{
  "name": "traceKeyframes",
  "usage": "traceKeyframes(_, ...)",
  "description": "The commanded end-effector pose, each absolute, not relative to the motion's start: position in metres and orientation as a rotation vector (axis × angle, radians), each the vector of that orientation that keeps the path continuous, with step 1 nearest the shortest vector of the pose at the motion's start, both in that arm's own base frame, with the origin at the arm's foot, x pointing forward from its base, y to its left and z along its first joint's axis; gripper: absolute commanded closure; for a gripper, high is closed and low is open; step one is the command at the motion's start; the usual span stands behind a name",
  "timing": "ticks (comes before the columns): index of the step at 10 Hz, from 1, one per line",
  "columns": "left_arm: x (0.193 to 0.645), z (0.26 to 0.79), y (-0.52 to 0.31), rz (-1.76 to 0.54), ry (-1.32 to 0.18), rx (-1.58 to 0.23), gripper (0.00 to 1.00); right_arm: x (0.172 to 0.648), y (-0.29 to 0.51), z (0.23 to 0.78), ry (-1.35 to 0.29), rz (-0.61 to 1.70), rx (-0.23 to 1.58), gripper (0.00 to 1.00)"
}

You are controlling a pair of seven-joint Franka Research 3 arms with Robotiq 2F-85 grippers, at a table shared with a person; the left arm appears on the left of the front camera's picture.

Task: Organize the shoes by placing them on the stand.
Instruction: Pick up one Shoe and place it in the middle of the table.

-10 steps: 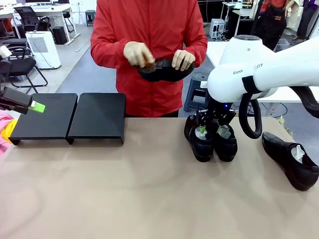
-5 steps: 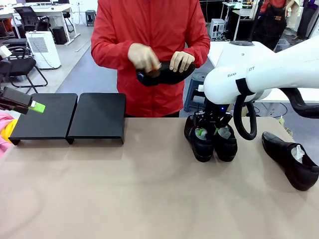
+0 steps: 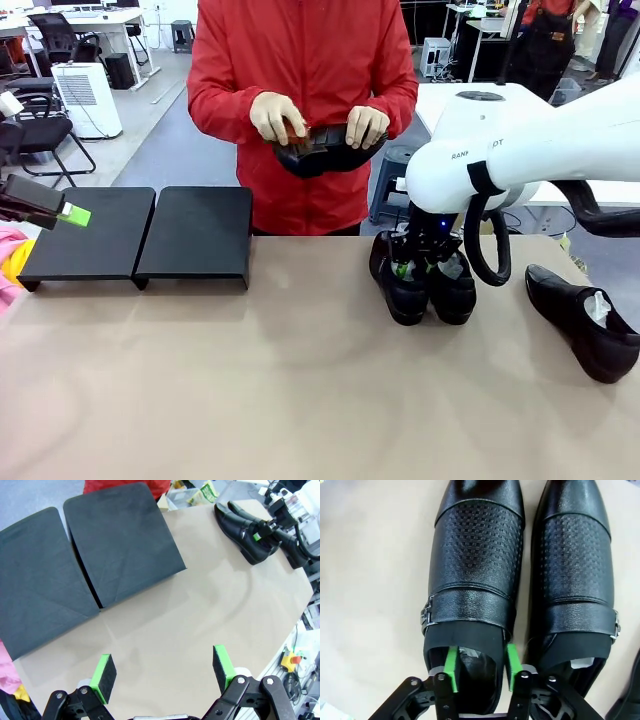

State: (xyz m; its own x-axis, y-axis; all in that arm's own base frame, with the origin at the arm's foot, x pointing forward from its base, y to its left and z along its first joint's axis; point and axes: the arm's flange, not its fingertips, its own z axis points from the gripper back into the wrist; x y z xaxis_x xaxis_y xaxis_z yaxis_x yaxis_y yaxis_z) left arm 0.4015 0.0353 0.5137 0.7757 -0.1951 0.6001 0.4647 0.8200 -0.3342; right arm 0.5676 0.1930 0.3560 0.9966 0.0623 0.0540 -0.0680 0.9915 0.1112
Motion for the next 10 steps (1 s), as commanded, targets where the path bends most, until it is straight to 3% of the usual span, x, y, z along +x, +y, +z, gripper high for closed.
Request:
traceKeyframes(1,0.402,0.513,0.036,-0.38,-0.59,-0.512,0.0,0.577,0.194,0.354,-0.021,0.082,0.122,0.87)
traceKeyframes(2,0.402,0.513,0.036,-0.38,-0.59,-0.512,0.0,0.578,0.194,0.349,0.002,0.087,0.118,1.0)
traceKeyframes(7,0.402,0.513,0.036,-0.38,-0.59,-0.512,0.0,0.58,0.193,0.335,0.075,0.085,0.098,1.0)
traceKeyframes(10,0.402,0.513,0.036,-0.38,-0.59,-0.512,0.0,0.543,0.203,0.387,-0.031,0.078,0.139,1.0)
